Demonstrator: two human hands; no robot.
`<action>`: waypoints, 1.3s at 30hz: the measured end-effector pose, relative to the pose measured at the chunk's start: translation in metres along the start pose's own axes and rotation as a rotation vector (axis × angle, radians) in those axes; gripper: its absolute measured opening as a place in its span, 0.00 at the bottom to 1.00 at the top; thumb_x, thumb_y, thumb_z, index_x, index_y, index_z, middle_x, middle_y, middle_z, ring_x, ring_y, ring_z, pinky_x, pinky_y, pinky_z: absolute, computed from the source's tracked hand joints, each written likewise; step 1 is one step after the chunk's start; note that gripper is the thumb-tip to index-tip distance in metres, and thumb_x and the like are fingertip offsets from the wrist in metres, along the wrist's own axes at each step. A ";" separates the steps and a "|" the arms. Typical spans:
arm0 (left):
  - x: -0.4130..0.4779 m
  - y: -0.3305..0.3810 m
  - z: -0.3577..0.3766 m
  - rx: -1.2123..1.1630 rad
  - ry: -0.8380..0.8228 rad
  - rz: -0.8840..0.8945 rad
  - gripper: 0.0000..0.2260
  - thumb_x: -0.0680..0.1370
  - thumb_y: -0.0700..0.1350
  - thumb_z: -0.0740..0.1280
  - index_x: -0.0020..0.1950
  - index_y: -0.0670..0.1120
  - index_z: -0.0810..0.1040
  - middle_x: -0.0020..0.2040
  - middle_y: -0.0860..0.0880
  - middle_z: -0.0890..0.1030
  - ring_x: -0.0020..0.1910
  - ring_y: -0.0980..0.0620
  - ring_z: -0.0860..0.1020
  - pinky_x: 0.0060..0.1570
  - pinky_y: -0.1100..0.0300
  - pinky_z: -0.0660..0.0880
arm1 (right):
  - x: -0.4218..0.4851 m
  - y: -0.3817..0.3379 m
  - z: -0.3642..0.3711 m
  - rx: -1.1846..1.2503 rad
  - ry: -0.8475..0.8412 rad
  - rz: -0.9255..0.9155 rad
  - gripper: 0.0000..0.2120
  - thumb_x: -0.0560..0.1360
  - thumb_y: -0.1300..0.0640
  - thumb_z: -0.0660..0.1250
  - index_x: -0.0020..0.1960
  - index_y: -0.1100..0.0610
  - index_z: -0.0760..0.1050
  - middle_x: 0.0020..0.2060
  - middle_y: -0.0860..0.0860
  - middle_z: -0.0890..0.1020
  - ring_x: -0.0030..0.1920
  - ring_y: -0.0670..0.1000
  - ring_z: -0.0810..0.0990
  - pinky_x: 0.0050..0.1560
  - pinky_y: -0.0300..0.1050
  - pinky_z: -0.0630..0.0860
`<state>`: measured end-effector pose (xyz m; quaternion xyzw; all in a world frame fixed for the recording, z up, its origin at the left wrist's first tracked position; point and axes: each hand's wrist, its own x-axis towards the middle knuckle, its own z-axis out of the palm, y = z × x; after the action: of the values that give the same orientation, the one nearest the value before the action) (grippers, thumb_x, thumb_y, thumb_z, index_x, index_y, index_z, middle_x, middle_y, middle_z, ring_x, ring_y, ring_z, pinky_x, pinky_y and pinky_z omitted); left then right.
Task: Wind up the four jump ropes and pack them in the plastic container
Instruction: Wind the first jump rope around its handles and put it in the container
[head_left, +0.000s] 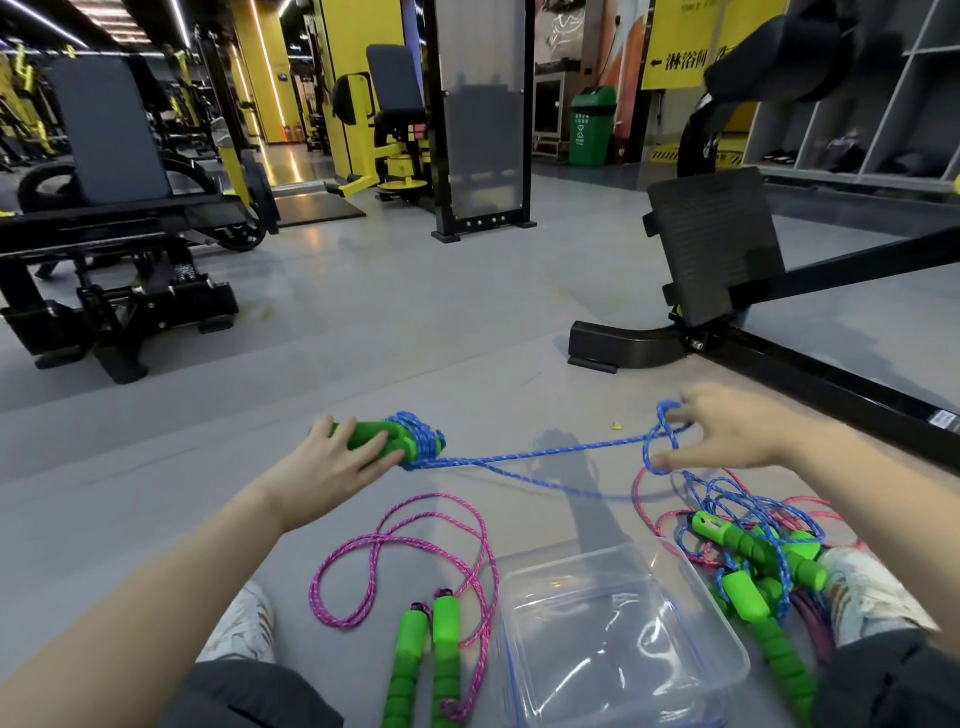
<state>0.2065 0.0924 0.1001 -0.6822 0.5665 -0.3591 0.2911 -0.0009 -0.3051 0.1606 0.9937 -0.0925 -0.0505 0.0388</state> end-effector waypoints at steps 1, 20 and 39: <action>-0.001 -0.003 -0.002 -0.017 -0.020 -0.069 0.26 0.69 0.35 0.57 0.68 0.43 0.66 0.54 0.41 0.78 0.38 0.40 0.73 0.34 0.51 0.68 | -0.001 -0.001 0.005 0.026 -0.080 0.056 0.30 0.67 0.28 0.60 0.35 0.57 0.71 0.34 0.55 0.70 0.38 0.55 0.70 0.41 0.49 0.68; 0.053 -0.016 -0.061 -0.109 0.441 -0.099 0.20 0.79 0.37 0.53 0.71 0.46 0.65 0.67 0.42 0.71 0.51 0.35 0.74 0.45 0.46 0.71 | 0.014 -0.107 0.013 1.122 -0.044 0.026 0.49 0.61 0.51 0.79 0.75 0.52 0.57 0.70 0.47 0.65 0.71 0.46 0.61 0.66 0.40 0.61; 0.053 -0.009 -0.047 -0.138 0.300 -0.204 0.27 0.71 0.35 0.58 0.70 0.46 0.65 0.63 0.42 0.71 0.46 0.36 0.76 0.40 0.50 0.71 | 0.006 -0.134 -0.041 0.798 0.127 -0.229 0.16 0.79 0.49 0.60 0.36 0.56 0.74 0.23 0.48 0.63 0.20 0.45 0.61 0.25 0.37 0.61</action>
<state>0.1783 0.0419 0.1425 -0.6933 0.5548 -0.4445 0.1181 0.0333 -0.1722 0.1890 0.9358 0.0089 0.0468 -0.3492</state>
